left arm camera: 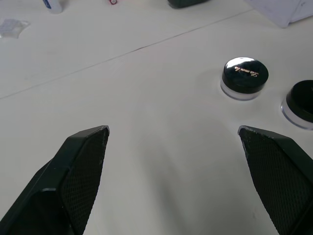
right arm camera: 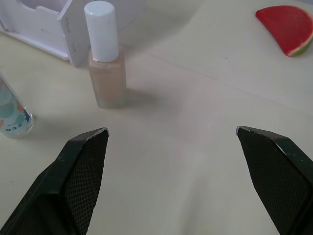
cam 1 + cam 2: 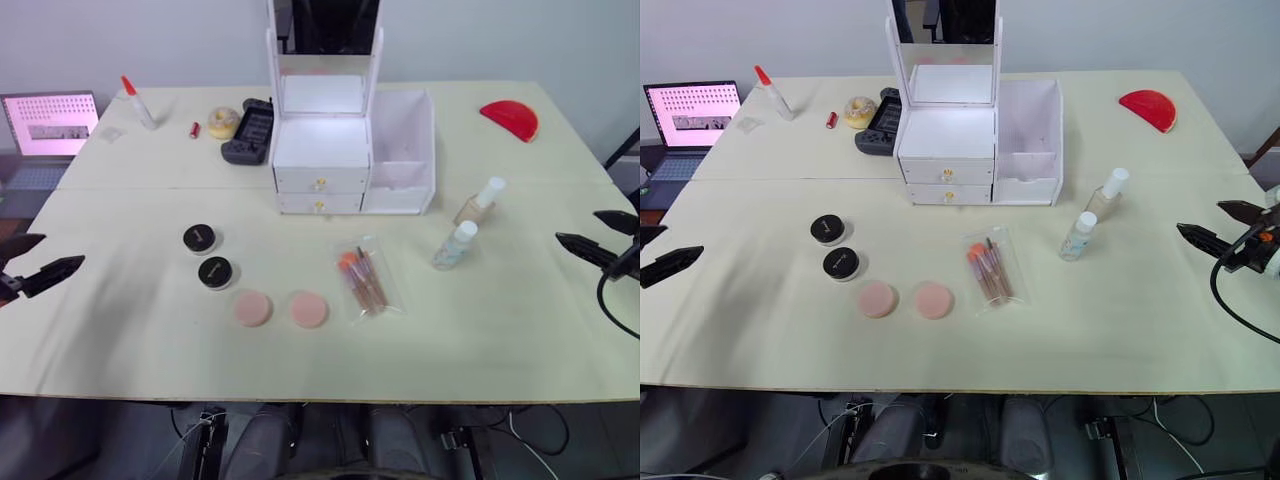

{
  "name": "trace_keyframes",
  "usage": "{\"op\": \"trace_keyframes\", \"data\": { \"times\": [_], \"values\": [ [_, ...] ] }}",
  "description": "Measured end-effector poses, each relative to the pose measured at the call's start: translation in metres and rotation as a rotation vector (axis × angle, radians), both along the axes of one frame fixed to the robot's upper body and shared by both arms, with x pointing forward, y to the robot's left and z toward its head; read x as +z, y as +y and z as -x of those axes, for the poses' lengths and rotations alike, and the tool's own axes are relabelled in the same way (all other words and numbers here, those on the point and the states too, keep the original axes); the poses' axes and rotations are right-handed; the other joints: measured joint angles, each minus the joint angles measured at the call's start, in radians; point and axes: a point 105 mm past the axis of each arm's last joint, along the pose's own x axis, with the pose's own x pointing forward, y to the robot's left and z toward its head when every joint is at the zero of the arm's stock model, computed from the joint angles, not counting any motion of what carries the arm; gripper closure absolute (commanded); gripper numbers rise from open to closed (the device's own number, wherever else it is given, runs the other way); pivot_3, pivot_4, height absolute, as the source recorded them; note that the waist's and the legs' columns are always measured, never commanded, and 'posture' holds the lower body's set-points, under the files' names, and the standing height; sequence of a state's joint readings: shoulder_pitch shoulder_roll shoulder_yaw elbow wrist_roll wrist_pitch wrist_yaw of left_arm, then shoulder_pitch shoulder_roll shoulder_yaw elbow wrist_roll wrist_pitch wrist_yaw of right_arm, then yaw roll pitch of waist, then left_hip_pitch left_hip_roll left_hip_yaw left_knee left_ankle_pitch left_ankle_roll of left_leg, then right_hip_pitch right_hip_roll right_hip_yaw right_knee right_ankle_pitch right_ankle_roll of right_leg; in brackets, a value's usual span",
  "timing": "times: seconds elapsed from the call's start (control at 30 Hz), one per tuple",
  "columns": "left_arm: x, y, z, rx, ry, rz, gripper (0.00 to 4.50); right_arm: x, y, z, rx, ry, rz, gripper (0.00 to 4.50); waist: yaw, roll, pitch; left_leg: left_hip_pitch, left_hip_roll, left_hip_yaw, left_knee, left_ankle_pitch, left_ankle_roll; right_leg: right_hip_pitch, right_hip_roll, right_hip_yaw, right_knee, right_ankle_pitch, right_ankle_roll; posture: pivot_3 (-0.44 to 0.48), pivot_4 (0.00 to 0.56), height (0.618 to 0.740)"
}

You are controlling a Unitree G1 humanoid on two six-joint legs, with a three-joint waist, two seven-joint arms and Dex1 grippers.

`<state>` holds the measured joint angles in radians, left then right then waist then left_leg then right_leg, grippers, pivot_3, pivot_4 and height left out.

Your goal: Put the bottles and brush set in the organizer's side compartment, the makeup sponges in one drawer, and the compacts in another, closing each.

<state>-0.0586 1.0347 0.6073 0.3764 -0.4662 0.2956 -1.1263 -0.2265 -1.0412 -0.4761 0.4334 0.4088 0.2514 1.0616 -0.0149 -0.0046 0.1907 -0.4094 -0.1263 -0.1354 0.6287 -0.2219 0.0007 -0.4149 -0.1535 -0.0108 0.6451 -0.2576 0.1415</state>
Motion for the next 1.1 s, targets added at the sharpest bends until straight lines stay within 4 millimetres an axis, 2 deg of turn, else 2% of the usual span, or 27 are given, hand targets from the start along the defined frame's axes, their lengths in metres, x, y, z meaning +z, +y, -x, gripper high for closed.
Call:
{"op": "trace_keyframes", "data": {
  "times": [0.1,0.2,0.3,0.43,0.57,0.63,0.7,0.83,0.97,1.1],
  "values": [
    [-0.006,-0.009,0.000,-0.016,0.005,-0.008,0.05,-0.003,0.016,0.003,0.015,0.008,0.026,0.00,0.000,-0.001,0.000,0.000,0.002,0.000,0.000,0.000,-0.001,-0.001,0.001,0.003,0.000,0.000,0.000,0.000,0.150,0.738],
    [-0.011,-0.034,0.001,-0.084,0.025,-0.020,0.05,-0.008,0.037,0.000,-0.012,-0.002,0.004,0.00,0.000,-0.001,0.000,0.000,0.002,0.002,0.000,-0.001,-0.002,-0.002,0.002,0.005,0.000,0.001,-0.001,0.000,0.150,0.738],
    [-0.011,-0.089,0.000,-0.260,0.057,0.005,0.05,-0.002,0.058,-0.008,-0.086,-0.048,-0.093,0.00,0.004,-0.001,0.000,0.000,0.002,0.002,0.002,-0.001,-0.002,-0.001,0.002,0.006,0.000,0.001,-0.003,0.000,0.150,0.738],
    [-0.004,-0.150,0.004,-0.452,0.078,0.084,0.05,0.013,0.078,-0.018,-0.144,-0.105,-0.157,0.00,0.006,-0.001,0.000,0.000,0.002,0.003,0.003,-0.001,-0.002,-0.001,0.003,0.006,0.000,0.001,-0.003,0.000,0.150,0.738],
    [0.016,-0.197,0.005,-0.600,0.047,0.157,0.05,0.020,0.089,-0.032,-0.178,-0.124,-0.198,0.00,0.006,-0.001,0.000,0.000,0.002,0.003,0.003,0.000,-0.002,-0.001,0.003,0.005,0.000,0.002,-0.003,0.000,0.150,0.738],
    [0.024,-0.215,0.008,-0.657,0.034,0.154,0.05,0.024,0.096,-0.039,-0.167,-0.128,-0.206,0.00,0.002,-0.001,0.000,0.000,0.002,0.004,0.002,0.000,-0.002,-0.002,0.003,0.005,0.000,0.002,-0.003,0.000,0.150,0.738],
    [0.027,-0.224,0.010,-0.679,0.040,0.150,0.05,0.026,0.100,-0.044,-0.160,-0.128,-0.204,0.00,0.001,-0.001,0.000,0.000,0.003,0.005,0.001,0.000,-0.002,-0.002,0.004,0.005,0.000,0.002,-0.003,0.000,0.150,0.738],
    [0.031,-0.240,0.008,-0.685,0.056,0.152,0.05,0.015,0.098,-0.057,-0.172,-0.094,-0.185,0.00,0.004,-0.002,0.000,0.000,0.003,0.005,0.002,0.000,-0.002,-0.002,0.004,0.005,0.000,0.002,-0.003,0.000,0.150,0.738],
    [0.039,-0.255,0.016,-0.731,0.049,0.184,0.05,0.004,0.094,-0.066,-0.184,-0.073,-0.164,0.00,0.004,-0.002,0.000,0.000,0.002,0.005,0.003,0.000,-0.002,-0.001,0.004,0.005,0.000,0.002,-0.002,0.000,0.150,0.738],
    [0.039,-0.260,0.024,-0.750,0.055,0.175,0.05,0.000,0.091,-0.072,-0.190,-0.069,-0.164,0.00,0.001,-0.002,0.000,0.000,0.003,0.005,0.002,0.000,-0.002,-0.002,0.004,0.006,0.000,0.002,-0.002,0.000,0.150,0.738]
  ]
}}
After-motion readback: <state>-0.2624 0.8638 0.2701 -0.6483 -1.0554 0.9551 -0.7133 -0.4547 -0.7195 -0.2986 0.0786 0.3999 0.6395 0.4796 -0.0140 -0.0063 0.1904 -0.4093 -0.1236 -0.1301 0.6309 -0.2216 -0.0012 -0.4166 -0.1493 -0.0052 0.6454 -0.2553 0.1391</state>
